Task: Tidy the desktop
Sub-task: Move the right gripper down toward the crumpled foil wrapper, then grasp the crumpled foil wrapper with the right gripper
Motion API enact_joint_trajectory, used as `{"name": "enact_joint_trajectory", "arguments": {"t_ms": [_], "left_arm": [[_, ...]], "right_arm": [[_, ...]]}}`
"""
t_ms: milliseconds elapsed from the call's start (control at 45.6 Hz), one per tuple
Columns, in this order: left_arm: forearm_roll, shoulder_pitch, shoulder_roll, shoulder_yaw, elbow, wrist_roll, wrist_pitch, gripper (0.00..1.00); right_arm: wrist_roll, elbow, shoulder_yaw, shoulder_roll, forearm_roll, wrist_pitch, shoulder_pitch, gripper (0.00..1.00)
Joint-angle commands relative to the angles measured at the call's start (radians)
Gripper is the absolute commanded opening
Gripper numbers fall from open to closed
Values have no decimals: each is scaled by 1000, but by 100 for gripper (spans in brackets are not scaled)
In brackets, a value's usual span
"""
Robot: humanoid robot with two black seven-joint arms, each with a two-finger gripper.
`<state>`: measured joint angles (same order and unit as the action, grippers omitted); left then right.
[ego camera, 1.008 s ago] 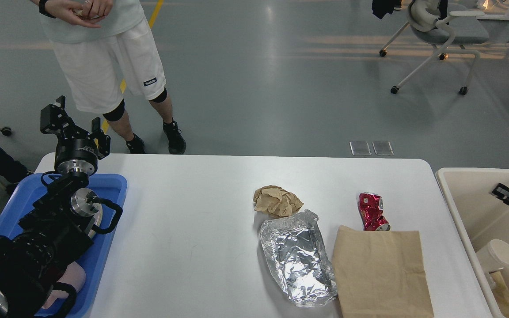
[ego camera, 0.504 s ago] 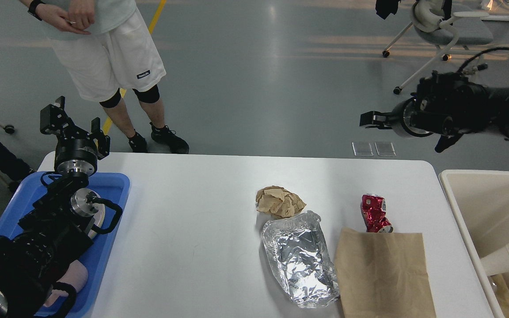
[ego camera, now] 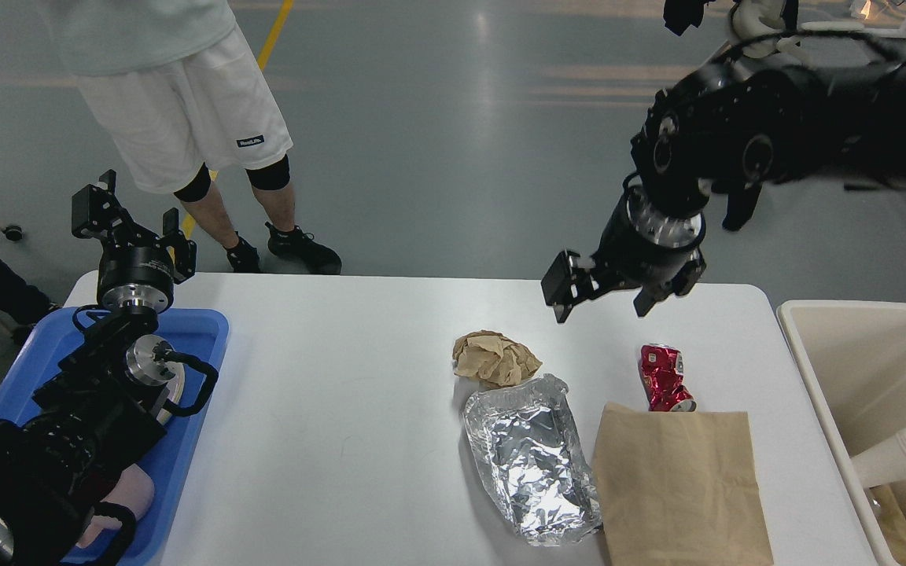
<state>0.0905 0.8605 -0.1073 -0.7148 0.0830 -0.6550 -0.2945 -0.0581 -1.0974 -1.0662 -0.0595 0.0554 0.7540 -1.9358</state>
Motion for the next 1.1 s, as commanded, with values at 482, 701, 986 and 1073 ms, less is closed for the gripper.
{"name": "enact_joint_trajectory", "arguments": {"t_ms": [482,701,986,1073], "left_arm": [[0,0,0,0,0,0,0,96],[0,0,0,0,1,0,0,96],[0,0,0,0,1,0,0,96],[0,0,0,0,0,0,0,96]], "right_arm": [[-8,132,71,24,8,-403,452,100],[-8,189,74,52,8,-409,524,100],[-8,217,101,73,9,-447,577,99],[-8,218,101,90,9,-489,595,98]]}}
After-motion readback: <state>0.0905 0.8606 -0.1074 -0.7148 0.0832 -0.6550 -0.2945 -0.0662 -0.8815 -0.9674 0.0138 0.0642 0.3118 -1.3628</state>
